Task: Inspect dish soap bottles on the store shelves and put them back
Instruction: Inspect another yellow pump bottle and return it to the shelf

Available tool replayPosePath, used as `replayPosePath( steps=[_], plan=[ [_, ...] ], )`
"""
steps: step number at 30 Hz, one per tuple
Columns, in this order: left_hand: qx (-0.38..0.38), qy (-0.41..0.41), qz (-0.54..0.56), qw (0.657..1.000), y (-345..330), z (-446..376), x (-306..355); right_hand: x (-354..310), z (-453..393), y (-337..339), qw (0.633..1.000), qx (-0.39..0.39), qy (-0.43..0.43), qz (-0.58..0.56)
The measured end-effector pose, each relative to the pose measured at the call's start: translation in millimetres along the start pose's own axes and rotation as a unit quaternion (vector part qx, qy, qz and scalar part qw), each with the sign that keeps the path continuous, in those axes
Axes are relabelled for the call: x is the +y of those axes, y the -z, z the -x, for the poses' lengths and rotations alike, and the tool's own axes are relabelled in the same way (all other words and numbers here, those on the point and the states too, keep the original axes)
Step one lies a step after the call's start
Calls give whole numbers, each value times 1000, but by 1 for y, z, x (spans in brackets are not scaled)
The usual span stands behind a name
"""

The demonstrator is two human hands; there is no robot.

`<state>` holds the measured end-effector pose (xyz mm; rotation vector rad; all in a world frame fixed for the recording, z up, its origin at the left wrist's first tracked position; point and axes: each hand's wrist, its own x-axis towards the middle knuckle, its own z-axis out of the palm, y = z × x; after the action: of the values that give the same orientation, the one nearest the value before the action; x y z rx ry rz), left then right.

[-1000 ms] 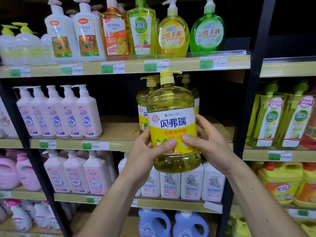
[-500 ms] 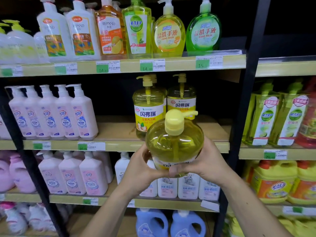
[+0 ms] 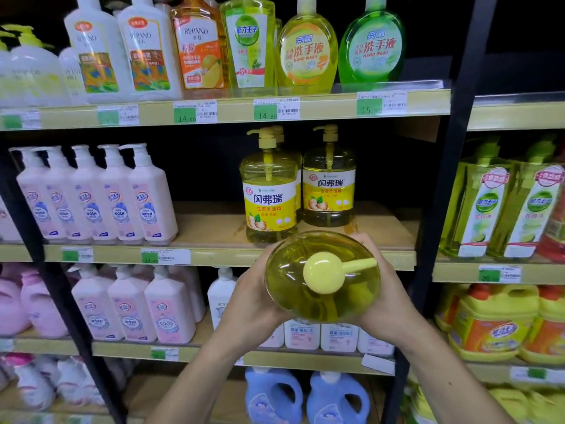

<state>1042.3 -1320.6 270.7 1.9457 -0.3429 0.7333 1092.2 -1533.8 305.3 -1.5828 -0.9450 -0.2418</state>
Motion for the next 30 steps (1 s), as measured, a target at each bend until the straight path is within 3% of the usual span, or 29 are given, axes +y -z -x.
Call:
replayPosePath(
  steps=[5, 12, 16, 18, 21, 23, 25, 26, 27, 29, 30],
  plan=[
    [-117, 41, 52, 991, 1, -3, 5, -8, 4, -9, 999, 30, -5, 30],
    [-129, 88, 213, 964, 11, -13, -14, -40, 11, -42, 984, 77, -104, 122],
    [-131, 129, 419, 889, -4, -8, -25, -59, 14, -38, 983, 47, -150, 97],
    [-124, 155, 460, 865, -9, -9, -21, -64, 18, -37, 984, 42, -163, 59],
    [-145, 104, 563, 807, -8, -8, -10, -67, 20, -43, 987, 46, -154, 26],
    [-132, 114, 573, 801, -9, -12, -6, -69, 19, -46, 988, 51, -146, 12],
    [-99, 169, 544, 816, -14, -14, -7, -69, 17, -47, 988, 65, -142, -9],
    [-130, 152, 599, 775, -14, -15, -6, -68, 16, -48, 987, 73, -143, -19],
    [-149, 109, 622, 761, -14, -16, -2, -67, 16, -48, 986, 81, -144, -28],
    [-103, 137, 623, 763, -8, -18, 3, -65, 15, -49, 983, 96, -149, -42],
    [-125, 152, 622, 758, -11, -19, 2, -63, 14, -49, 982, 102, -152, -43]
  ],
)
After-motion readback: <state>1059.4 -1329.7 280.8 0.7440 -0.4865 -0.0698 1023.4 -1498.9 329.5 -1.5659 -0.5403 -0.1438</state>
